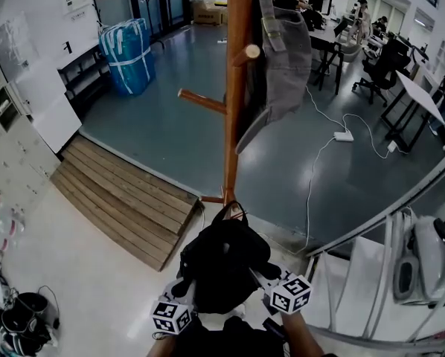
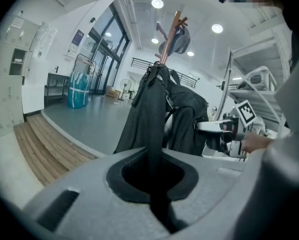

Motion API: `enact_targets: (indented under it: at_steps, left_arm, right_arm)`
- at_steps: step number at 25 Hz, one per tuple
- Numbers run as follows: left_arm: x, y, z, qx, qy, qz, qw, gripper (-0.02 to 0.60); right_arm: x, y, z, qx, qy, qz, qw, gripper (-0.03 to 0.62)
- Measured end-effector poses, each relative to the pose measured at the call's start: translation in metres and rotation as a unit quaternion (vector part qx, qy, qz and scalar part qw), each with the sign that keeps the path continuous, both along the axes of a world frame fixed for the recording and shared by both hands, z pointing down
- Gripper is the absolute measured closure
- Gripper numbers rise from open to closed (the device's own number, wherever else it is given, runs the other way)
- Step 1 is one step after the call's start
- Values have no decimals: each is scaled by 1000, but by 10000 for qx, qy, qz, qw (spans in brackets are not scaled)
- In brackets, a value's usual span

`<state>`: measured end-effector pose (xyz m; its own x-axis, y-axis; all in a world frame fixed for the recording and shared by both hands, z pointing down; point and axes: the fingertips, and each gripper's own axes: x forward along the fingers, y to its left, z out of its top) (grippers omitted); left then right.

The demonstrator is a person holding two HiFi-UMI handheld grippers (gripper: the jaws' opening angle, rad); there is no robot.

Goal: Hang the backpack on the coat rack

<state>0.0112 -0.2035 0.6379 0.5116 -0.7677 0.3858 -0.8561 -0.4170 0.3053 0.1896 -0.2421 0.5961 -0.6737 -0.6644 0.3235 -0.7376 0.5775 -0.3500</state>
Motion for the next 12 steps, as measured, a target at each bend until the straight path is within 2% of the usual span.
enact_targets:
  at_steps: [12]
  left_arm:
    - [12,-17,32,-302,-78,-17,9995,563]
  right_arm:
    - [11,-26,31,-249,38,-41,9997,490]
